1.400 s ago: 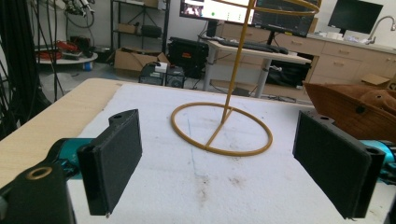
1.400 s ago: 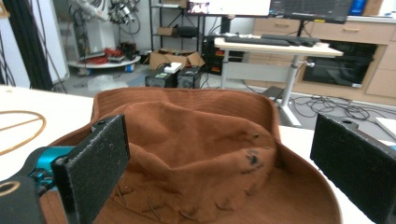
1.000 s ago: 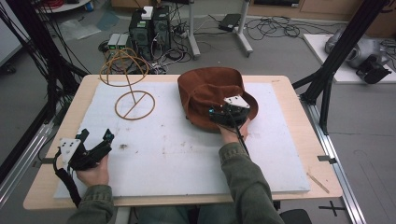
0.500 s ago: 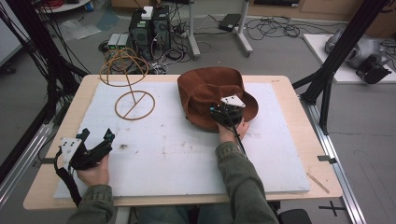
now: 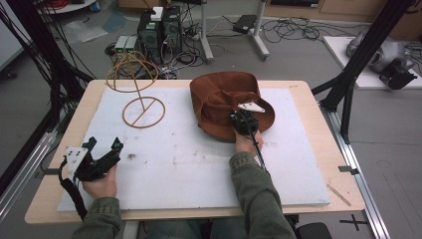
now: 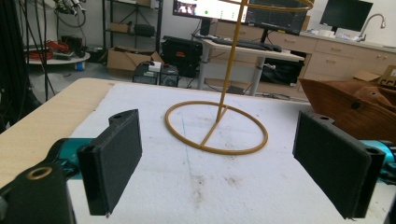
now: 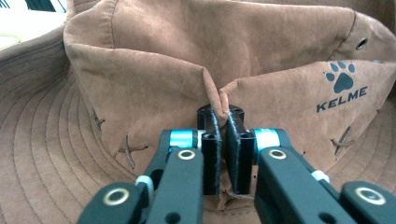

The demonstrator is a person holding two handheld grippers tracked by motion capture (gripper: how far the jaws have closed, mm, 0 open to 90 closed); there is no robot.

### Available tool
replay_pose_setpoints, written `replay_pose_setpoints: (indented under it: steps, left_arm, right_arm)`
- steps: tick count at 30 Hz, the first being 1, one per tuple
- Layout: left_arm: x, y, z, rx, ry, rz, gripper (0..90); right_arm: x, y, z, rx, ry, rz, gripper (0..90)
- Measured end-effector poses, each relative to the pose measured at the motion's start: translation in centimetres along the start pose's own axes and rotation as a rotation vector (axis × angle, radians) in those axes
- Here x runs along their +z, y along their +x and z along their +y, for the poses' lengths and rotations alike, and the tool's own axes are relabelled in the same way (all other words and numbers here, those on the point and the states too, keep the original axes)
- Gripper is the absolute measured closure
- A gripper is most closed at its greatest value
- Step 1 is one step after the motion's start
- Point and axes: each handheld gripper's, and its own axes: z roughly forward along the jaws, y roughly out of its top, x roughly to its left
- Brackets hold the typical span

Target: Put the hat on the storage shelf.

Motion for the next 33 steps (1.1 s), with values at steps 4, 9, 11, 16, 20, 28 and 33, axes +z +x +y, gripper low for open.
replay_pose_setpoints:
  steps: [4, 9, 11, 16, 20, 28, 33]
  left_arm:
    - [0.0, 0.0, 0.0, -0.001, 0.000, -0.004, 15.9]
    - [0.0, 0.1, 0.0, 0.000, -0.001, -0.007, 15.9]
    - [0.0, 0.1, 0.0, 0.000, -0.002, -0.007, 15.9]
    - [0.0, 0.1, 0.0, -0.001, -0.004, -0.008, 15.9]
    - [0.0, 0.1, 0.0, -0.001, -0.004, -0.011, 15.9]
    - [-0.1, 0.1, 0.0, -0.001, -0.002, -0.011, 16.0]
    - [-0.1, 0.0, 0.0, -0.001, -0.005, -0.010, 15.9]
  right_arm:
    - [-0.1, 0.1, 0.0, 0.023, 0.003, -0.014, 88.4]
    - [-0.9, 0.4, 0.5, 0.018, -0.042, -0.036, 89.2]
    - [-1.2, 0.4, 0.6, 0.018, -0.054, -0.037, 89.3]
    - [-2.3, 0.2, 1.1, 0.017, -0.107, -0.011, 89.2]
    - [-3.2, 0.4, 1.4, -0.006, -0.153, -0.024, 89.2]
    - [-5.2, -0.3, 2.3, 0.009, -0.244, -0.030, 89.2]
    - [-8.0, -0.9, 4.0, 0.026, -0.328, -0.008, 89.2]
